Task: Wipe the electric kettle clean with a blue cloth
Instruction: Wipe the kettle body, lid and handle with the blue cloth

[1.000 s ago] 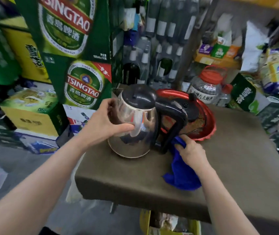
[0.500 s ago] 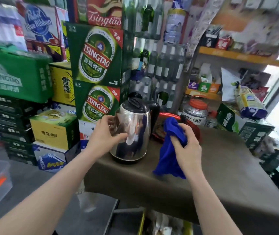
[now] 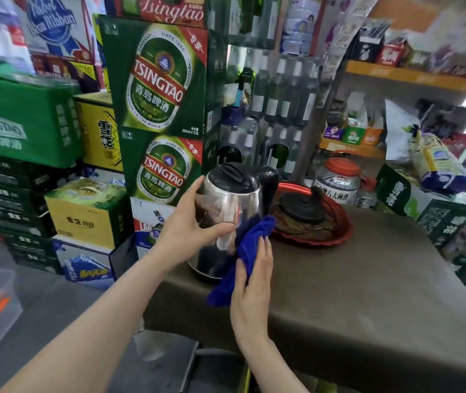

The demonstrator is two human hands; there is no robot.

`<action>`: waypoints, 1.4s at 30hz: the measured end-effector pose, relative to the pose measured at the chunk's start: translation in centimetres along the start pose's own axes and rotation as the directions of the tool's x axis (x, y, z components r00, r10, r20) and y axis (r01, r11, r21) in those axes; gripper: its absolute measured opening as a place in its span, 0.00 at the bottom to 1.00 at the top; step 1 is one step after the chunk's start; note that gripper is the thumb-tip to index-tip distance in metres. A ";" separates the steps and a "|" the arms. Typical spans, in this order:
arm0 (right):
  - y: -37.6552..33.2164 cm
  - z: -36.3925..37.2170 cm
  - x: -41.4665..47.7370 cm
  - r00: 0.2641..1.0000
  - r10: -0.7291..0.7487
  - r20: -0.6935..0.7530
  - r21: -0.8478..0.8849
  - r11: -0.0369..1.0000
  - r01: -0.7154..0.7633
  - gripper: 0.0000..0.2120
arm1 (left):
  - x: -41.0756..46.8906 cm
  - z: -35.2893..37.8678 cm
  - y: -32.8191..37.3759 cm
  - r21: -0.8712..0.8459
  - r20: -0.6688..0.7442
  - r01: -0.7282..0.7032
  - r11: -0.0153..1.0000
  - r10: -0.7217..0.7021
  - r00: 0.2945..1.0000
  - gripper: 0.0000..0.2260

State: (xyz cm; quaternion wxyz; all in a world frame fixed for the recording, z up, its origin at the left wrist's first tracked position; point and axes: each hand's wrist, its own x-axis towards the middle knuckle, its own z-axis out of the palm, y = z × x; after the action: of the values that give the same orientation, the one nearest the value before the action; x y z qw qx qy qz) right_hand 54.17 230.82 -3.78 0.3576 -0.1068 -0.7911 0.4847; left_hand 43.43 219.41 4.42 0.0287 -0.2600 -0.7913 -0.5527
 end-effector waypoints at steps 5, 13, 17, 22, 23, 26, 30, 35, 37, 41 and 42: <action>-2.4 -1.0 5.1 0.977 -0.210 -0.045 -0.054 0.977 0.208 0.26 | 0.2 -0.1 0.1 -0.025 -0.003 -0.020 0.999 0.020 1.000 0.48; -0.9 -1.2 5.3 0.990 0.126 -0.063 0.123 0.985 -0.117 0.21 | 0.1 0.1 0.1 -0.002 -0.029 -0.012 1.000 0.012 1.000 0.49; 0.5 -0.6 1.4 0.987 0.140 -0.073 0.025 0.990 -0.139 0.21 | -0.1 0.1 0.4 0.004 -0.047 -0.021 1.000 0.021 0.999 0.49; -4.6 -2.1 5.4 0.976 -0.218 -0.017 -0.093 0.972 0.216 0.25 | -1.1 0.8 1.2 0.076 -0.115 -0.038 0.996 0.046 0.992 0.50; -4.9 -2.5 6.9 0.978 -0.206 -0.027 -0.064 0.977 0.204 0.25 | -1.3 1.0 1.3 0.115 -0.114 -0.047 0.992 0.061 0.992 0.50; -3.4 -4.0 10.2 0.991 -0.037 -0.126 -0.003 0.999 0.037 0.21 | -2.7 2.1 1.7 0.281 -0.052 -0.116 0.953 0.136 0.989 0.46; -0.5 -4.6 7.4 0.987 -0.049 -0.156 -0.058 0.997 0.041 0.21 | -2.7 2.4 2.2 0.363 -0.082 -0.138 0.922 0.179 0.980 0.47; 0.8 -3.9 2.1 0.986 -0.144 -0.087 -0.137 0.982 0.131 0.27 | 0.7 1.1 3.4 0.337 0.044 -0.216 0.916 0.214 0.976 0.53; -0.7 -4.5 4.5 0.975 -0.218 -0.051 -0.135 0.968 0.209 0.26 | 1.3 1.3 3.7 0.310 0.086 -0.206 0.928 0.189 0.978 0.52; -3.3 -4.3 9.1 0.960 -0.279 -0.032 -0.117 0.955 0.273 0.27 | 1.1 1.8 3.4 0.353 0.036 -0.195 0.915 0.195 0.980 0.51; -2.9 -3.8 8.6 0.961 -0.272 -0.057 -0.109 0.958 0.265 0.27 | 0.9 1.9 3.3 0.360 0.027 -0.197 0.912 0.201 0.979 0.51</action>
State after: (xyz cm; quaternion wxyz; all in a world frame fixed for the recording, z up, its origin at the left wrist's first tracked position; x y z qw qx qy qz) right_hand 50.99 236.40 3.69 0.4420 -0.0334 -0.8083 0.3875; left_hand 44.59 222.30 6.83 0.1365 -0.3266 -0.8485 -0.3935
